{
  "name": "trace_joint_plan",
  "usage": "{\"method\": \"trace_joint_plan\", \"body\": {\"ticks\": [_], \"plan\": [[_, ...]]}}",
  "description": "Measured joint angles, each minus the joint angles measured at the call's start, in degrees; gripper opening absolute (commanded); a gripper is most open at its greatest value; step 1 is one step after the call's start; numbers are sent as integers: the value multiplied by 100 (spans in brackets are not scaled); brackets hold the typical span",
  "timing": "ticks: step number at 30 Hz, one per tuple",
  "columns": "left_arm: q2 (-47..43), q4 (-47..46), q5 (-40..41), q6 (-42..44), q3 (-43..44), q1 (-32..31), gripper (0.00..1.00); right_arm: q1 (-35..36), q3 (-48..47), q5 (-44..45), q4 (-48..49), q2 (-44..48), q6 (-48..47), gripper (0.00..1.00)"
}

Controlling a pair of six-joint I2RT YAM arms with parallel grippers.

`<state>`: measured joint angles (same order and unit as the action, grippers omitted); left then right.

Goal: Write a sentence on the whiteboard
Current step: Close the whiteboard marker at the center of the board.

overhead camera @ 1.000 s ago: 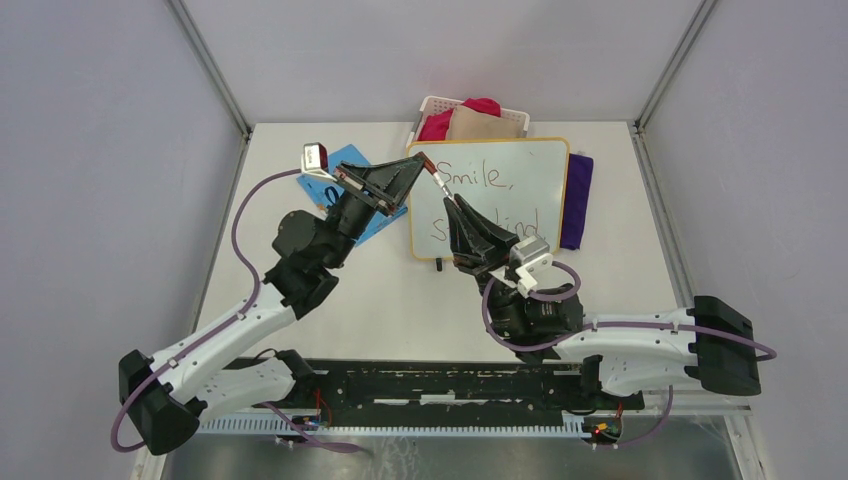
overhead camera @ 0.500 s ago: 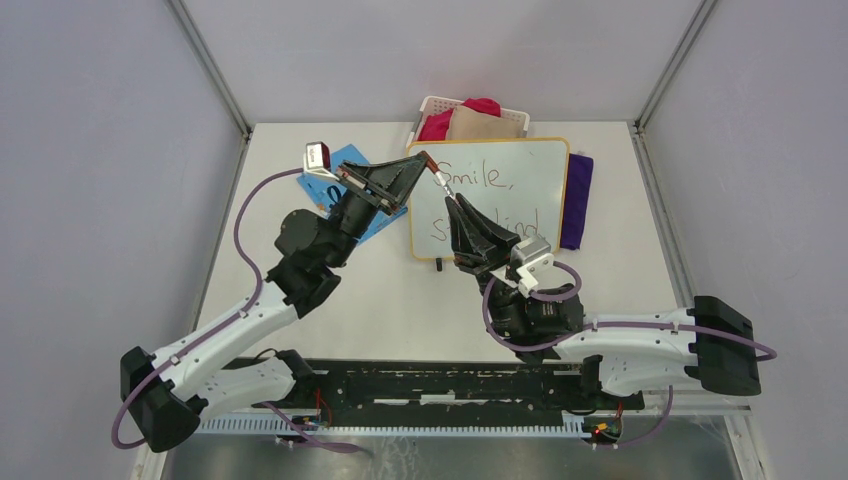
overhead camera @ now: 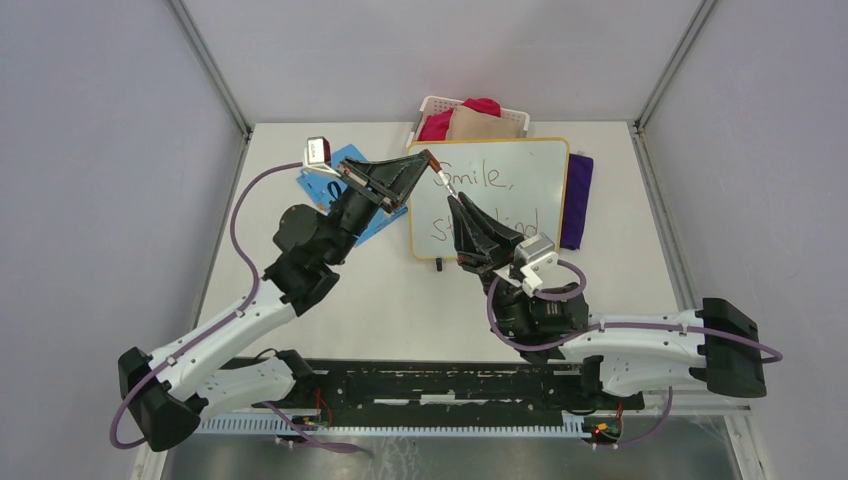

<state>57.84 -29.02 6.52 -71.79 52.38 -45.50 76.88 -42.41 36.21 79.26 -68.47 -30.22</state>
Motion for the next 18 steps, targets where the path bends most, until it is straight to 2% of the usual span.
{"method": "trace_joint_plan", "body": {"ticks": [9,18], "plan": [[-81,382,-4,398,125,0,2,0,-9,2,-361,131,37,0],[-26,398,-96,420,170,0,2,0,-24,13,-407,146,37,0]]}}
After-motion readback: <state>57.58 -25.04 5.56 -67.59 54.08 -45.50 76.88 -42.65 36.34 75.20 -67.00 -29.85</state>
